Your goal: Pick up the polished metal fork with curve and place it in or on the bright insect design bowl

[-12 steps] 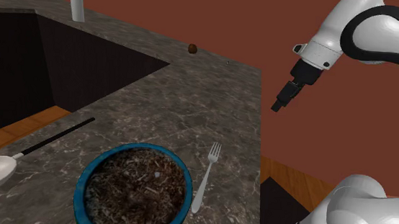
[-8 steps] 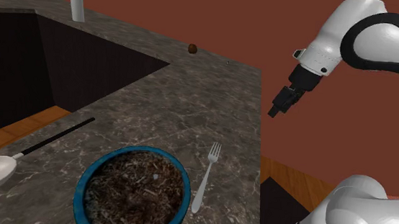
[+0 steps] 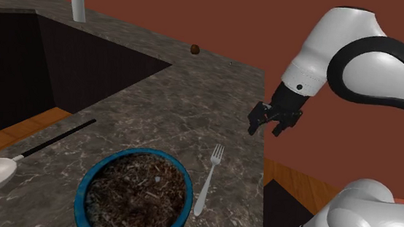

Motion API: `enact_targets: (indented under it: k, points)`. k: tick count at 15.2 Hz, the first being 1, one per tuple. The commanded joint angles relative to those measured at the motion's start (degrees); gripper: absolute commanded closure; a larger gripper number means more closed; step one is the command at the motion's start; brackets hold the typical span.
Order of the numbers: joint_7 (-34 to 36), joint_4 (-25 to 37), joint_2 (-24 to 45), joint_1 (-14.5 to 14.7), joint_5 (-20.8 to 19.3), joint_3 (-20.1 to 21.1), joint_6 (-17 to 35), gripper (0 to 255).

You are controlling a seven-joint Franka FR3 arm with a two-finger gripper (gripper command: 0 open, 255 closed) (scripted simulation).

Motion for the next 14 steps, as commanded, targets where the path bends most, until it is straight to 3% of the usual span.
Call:
enact_targets:
  k: [1,5,10,14]
  points:
    - [8.21,-0.10,0.51,-1.34,2.58,4.46,0.96,0]
    - [23.66,2.33,4.34,-5.18,6.90,13.86,3.41,0]
    - [42.50,8.04,11.65,-12.86,9.92,26.11,6.84,0]
    - [42.26,5.46,12.00,-12.91,10.76,27.47,9.88,0]
